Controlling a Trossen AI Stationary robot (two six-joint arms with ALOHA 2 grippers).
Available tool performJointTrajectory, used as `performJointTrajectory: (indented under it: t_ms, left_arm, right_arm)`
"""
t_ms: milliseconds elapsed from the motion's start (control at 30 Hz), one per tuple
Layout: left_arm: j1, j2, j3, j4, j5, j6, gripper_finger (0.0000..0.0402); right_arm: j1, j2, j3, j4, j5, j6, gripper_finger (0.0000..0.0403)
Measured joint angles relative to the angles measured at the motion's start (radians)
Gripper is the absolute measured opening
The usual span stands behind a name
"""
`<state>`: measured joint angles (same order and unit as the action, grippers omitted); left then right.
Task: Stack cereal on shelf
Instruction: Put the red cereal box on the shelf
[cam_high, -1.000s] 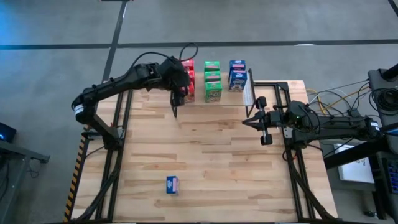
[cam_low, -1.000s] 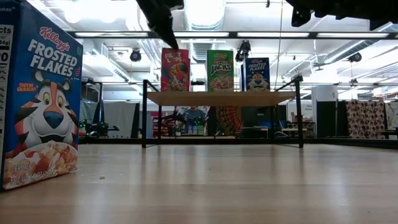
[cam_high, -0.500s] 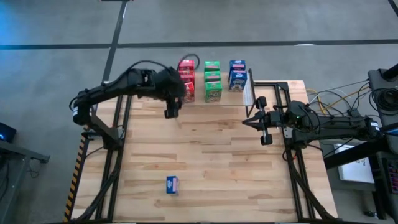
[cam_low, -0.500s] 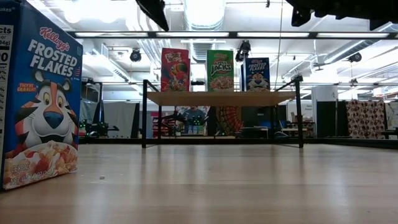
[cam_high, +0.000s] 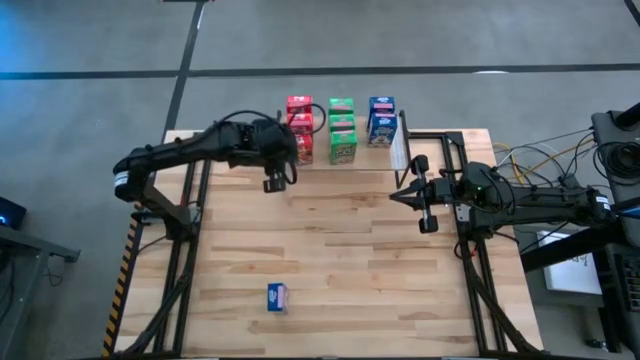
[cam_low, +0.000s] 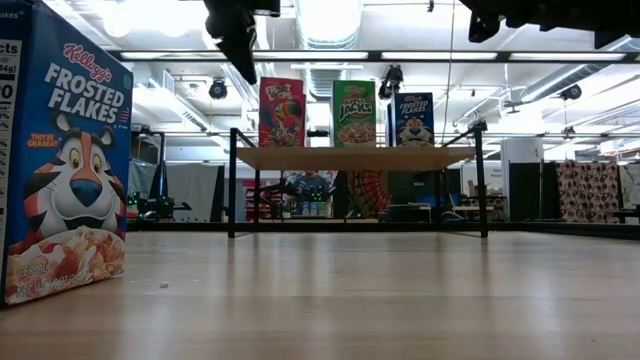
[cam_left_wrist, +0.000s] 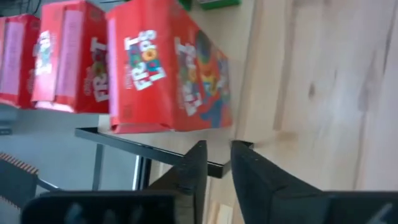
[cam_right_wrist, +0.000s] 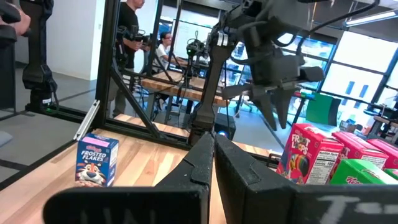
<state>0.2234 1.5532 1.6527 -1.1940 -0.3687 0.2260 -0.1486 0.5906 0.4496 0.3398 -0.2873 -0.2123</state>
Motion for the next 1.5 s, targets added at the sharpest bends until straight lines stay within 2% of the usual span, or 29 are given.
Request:
performJointTrajectory:
  t_ms: [133, 533, 1000, 1300, 1500]
  left_arm:
    - [0.026, 0.000, 0.000, 0.028, 0.000, 0.000, 0.0038]
    - [0.095, 0.002, 0.000, 0.067, 0.000, 0.002, 0.0037]
    - [0.096, 0.005, 0.000, 0.121, -0.023, 0.015, 0.0037]
    - [0.068, -0.010, 0.001, 0.057, -0.022, -0.096, 0.0037]
    - [0.026, -0.011, -0.009, 0.086, 0.193, -0.141, 0.0037]
  right_arm:
    - [0.000, 0.000, 0.000, 0.000, 0.000, -0.006, 0.0009]
    - [0.000, 0.000, 0.000, 0.000, 0.000, -0.006, 0.0009]
    - [0.000, 0.000, 0.000, 0.000, 0.000, -0.006, 0.0009]
    - [0.000, 0.000, 0.000, 0.000, 0.000, -0.007, 0.0009]
    - [0.000, 0.000, 0.000, 0.000, 0.000, -0.007, 0.0009]
